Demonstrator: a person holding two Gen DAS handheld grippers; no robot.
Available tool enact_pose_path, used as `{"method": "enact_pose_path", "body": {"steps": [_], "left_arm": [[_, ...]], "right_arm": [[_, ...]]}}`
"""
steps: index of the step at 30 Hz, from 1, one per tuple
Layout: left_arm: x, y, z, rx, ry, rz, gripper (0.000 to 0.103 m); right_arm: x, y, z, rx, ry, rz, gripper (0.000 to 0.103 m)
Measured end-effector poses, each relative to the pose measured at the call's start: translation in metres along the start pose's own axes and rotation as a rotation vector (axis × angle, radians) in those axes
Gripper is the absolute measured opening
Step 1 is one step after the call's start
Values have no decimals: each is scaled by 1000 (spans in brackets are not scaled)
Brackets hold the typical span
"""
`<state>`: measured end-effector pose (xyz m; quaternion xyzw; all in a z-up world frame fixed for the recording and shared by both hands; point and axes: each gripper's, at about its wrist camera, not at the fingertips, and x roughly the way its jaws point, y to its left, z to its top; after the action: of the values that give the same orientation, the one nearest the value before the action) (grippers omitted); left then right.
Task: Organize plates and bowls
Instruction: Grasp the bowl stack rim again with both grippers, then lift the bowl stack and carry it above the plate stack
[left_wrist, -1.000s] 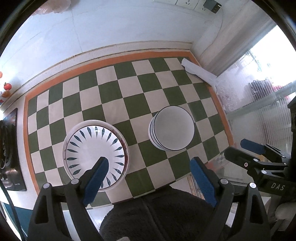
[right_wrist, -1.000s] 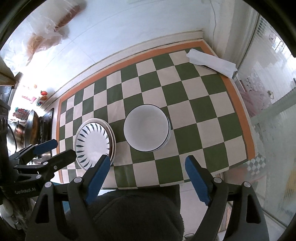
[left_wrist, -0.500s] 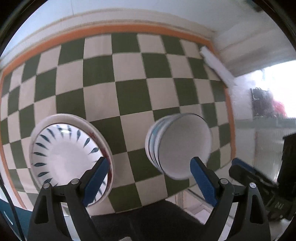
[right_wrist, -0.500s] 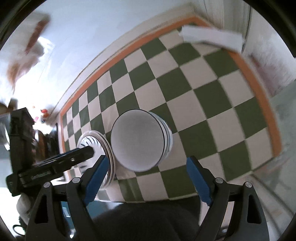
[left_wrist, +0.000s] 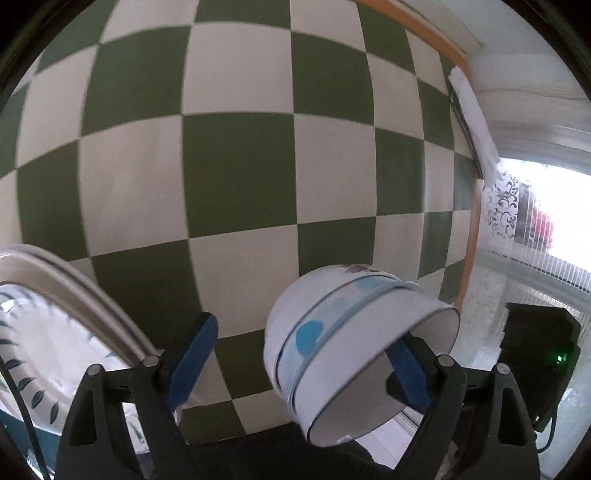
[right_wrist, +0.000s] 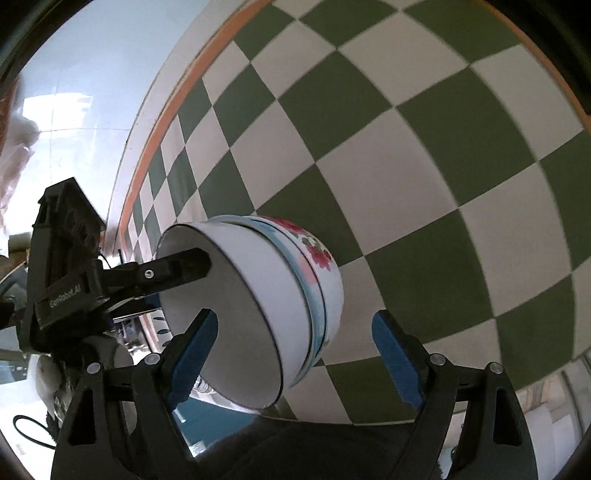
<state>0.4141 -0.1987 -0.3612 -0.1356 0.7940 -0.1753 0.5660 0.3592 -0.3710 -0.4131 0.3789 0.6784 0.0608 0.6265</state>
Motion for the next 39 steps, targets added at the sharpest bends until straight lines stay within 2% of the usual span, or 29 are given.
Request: {"method": "enact_pose_path", "body": {"steps": [2, 5, 6, 12, 16, 24, 35, 39], "left_arm": [[6, 1, 1, -2, 19, -12, 78], [15, -1, 2, 6, 49, -17, 58], [16, -3, 2, 14, 55, -33, 54], [17, -8, 1, 73, 26, -33, 54], [17, -8, -2, 104, -3, -49, 52], [13, -5, -8, 93, -54, -41, 52], [1, -6, -15, 77, -91, -30, 52], [-12, -2, -19, 62, -115, -39, 52]], "right_arm": [[9, -4, 3, 13, 15, 21, 87], [21, -8, 7, 26, 38, 48, 84], [24, -9, 9, 28, 44, 57, 83], [42, -9, 16, 27, 62, 61, 59], [44, -11, 15, 39, 48, 86, 58], [45, -4, 13, -4, 28, 108, 50], [27, -4, 17, -56, 34, 111, 49], [22, 9, 19, -84, 41, 110, 49]]}}
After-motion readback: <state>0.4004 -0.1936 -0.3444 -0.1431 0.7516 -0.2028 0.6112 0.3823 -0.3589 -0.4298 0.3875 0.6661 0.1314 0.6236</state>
